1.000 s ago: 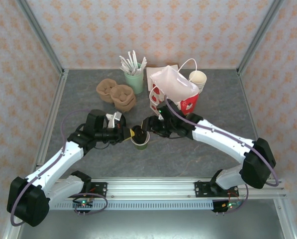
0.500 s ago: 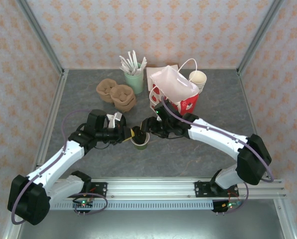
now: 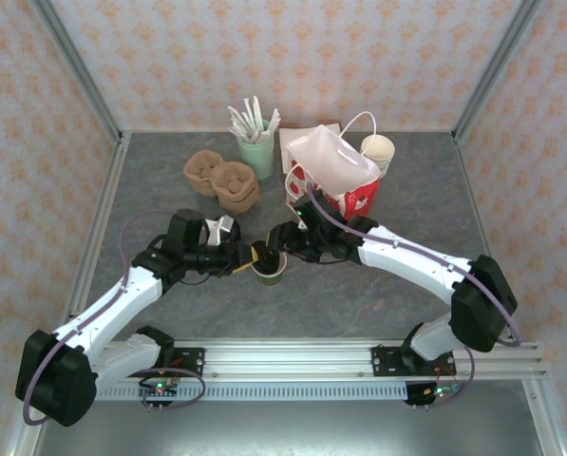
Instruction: Pack the takeout coffee
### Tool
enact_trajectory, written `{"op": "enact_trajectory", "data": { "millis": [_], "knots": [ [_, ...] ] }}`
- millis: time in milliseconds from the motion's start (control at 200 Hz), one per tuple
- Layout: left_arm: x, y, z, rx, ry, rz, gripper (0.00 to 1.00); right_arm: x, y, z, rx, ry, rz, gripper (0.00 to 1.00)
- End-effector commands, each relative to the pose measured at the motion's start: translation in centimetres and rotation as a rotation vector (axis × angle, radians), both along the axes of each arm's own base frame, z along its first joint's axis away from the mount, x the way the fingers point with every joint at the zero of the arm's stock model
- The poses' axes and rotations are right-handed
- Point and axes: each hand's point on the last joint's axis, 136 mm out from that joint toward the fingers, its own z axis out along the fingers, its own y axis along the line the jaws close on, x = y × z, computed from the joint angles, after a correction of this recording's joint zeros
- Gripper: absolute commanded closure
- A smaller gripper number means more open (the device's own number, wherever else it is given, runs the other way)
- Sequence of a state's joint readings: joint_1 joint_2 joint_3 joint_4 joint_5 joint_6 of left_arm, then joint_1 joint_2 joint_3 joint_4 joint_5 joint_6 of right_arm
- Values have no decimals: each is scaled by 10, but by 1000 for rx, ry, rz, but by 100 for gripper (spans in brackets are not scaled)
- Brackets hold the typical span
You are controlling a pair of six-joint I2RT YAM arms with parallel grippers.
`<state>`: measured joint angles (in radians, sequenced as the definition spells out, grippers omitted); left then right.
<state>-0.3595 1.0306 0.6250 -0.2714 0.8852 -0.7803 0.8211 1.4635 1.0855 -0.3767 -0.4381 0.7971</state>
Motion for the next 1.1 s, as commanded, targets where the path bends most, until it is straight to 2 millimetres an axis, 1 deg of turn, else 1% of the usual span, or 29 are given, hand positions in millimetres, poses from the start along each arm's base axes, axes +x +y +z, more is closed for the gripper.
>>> {"op": "enact_trajectory", "data": {
  "millis": [0, 90, 240, 420, 520, 916, 1096],
  "knots": [
    [-4, 4, -7, 27, 16, -6, 65, 6, 0, -3, 13, 1, -24, 41],
    [-5, 5, -9, 37, 17, -7, 62, 6, 1, -3, 22, 4, -25, 41],
    [-5, 7, -11, 50, 16, -4, 61, 6, 1, -5, 31, 11, -30, 41],
    [-4, 7, -10, 53, 9, -1, 61, 7, -1, -7, 34, 18, -37, 41],
    [-4, 7, -14, 58, 16, -1, 62, 7, -1, -9, 33, 22, -40, 41],
    [-5, 10, -18, 76, 15, 7, 63, 8, 2, -11, 45, 31, -36, 41],
    [-5, 10, -23, 78, 22, 8, 65, 8, 4, -12, 46, 35, -32, 41]
  ]
}}
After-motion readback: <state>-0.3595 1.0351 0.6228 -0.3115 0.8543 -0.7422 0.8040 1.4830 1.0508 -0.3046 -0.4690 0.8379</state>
